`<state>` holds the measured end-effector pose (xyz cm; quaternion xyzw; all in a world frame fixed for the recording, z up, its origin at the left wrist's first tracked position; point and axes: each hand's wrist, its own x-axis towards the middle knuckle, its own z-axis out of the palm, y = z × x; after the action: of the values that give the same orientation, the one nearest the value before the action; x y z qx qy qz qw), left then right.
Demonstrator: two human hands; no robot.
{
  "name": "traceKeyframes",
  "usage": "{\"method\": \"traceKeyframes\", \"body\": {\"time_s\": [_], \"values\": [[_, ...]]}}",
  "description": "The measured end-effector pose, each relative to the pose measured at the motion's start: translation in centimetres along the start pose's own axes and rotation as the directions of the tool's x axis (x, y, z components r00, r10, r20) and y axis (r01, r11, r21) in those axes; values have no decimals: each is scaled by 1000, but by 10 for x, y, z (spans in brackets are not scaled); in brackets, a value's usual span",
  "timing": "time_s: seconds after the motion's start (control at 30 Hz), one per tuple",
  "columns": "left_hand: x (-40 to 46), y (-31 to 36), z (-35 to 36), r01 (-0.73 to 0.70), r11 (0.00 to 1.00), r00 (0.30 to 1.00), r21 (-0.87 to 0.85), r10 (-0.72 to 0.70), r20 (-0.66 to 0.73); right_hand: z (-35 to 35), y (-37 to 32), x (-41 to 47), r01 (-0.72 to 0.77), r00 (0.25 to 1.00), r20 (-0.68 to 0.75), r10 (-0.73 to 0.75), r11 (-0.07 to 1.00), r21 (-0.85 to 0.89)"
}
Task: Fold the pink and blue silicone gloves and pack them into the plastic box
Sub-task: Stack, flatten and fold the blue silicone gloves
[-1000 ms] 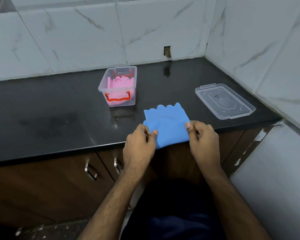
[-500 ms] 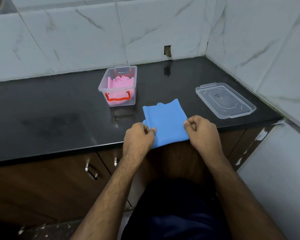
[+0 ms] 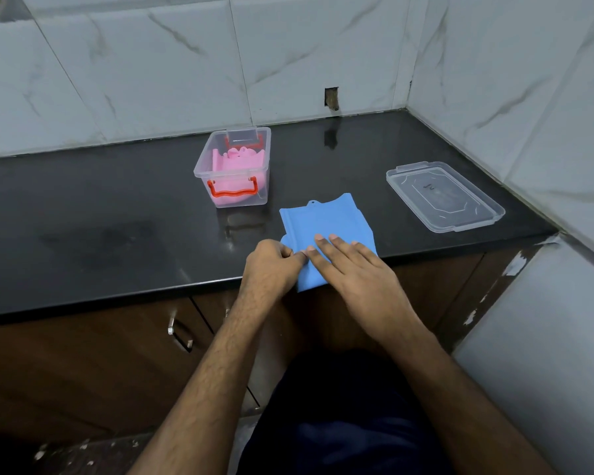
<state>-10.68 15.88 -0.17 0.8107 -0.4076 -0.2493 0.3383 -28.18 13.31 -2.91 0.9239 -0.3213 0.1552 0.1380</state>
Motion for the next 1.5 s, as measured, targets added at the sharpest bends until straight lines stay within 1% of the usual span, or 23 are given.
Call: {"method": "traceKeyframes", "body": {"time_s": [0.07, 0.13, 0.23, 0.3, 0.33, 0.4, 0.47, 0.53, 0.6, 0.67, 0.73, 0.83, 0.93, 1.03, 1.1, 1.13, 1.17, 1.23, 1.3, 1.33, 1.37, 1.43, 1.5], "values": [[-3, -3, -3, -1, 998, 1000, -60, 2, 15, 0, -1, 5, -15, 1000, -23, 16, 1000, 7], [-11, -7, -4, -41, 989, 999, -145, 38, -21, -1, -2, 9, -23, 998, 60, 21, 999, 38], [-30, -18, -5, -127, 965, 965, -230, 67, -254, 0, 1, 11, -48, 983, 180, 34, 996, 75], [-41, -25, -4, -101, 961, 958, -258, 25, -284, -5, 1, 12, -67, 976, 214, 47, 994, 84], [-46, -27, -2, -28, 946, 981, -322, -36, -191, -9, 0, 13, -78, 975, 215, 55, 992, 100], [-54, -29, -2, 197, 846, 979, -496, -140, 150, -19, -5, 13, -113, 980, 178, 88, 985, 133], [-59, -28, -3, 346, 678, 901, -649, -47, 431, -30, -13, 12, -131, 981, 161, 109, 983, 129], [-60, -24, -4, 401, 476, 863, -783, 89, 497, -39, -23, 10, -104, 984, 160, 84, 987, 122], [-57, -19, -8, 449, 277, 866, -850, 99, 490, -46, -32, 4, -66, 988, 149, 49, 991, 115], [-54, -16, -13, 491, 178, 857, -853, 77, 509, -51, -39, -2, -21, 992, 129, 8, 995, 100], [-55, -15, -16, 516, 182, 845, -837, 54, 533, -55, -42, -7, 34, 989, 138, -46, 996, 88], [-60, -16, -12, 497, 291, 859, -818, -30, 511, -53, -39, -13, 99, 969, 211, -128, 985, 141], [-62, -19, -9, 444, 341, 889, -829, -56, 454, -58, -30, -20, 65, 965, 230, -127, 964, 258], [-63, -18, -15, 345, 388, 924, -855, 21, 382, -69, -21, -27, -53, 998, 54, 28, 833, 551], [-65, -15, -22, 298, 399, 928, -867, 94, 362, -67, -17, -24, -113, 974, -97, 203, 814, 569], [-65, -13, -25, 276, 402, 927, -873, 127, 352, -65, -14, -20, -208, 942, -101, 321, 792, 574], [-66, -11, -28, 251, 405, 929, -879, 153, 336, -65, -12, -16, -340, 893, -26, 450, 711, 615], [-67, -8, -34, 198, 405, 934, -892, 199, 298, -66, -11, -9, -563, 752, 298, 588, 338, 754], [-65, -5, -40, 154, 421, 930, -894, 242, 275, -64, -9, -7, -548, 717, 555, 422, -152, 823], [-64, -4, -43, 132, 440, 928, -888, 260, 267, -64, -9, -6, -485, 753, 582, 306, -339, 806], [-62, -2, -46, 112, 460, 927, -881, 272, 260, -67, -10, -4, -426, 787, 566, 246, -449, 786], [-56, 2, -54, 81, 491, 927, -867, 283, 247, -72, -8, 6, -338, 824, 499, 269, -473, 814], [-49, 8, -64, 67, 531, 933, -845, 266, 241, -80, -5, 19, -315, 811, 436, 391, -336, 888]]}}
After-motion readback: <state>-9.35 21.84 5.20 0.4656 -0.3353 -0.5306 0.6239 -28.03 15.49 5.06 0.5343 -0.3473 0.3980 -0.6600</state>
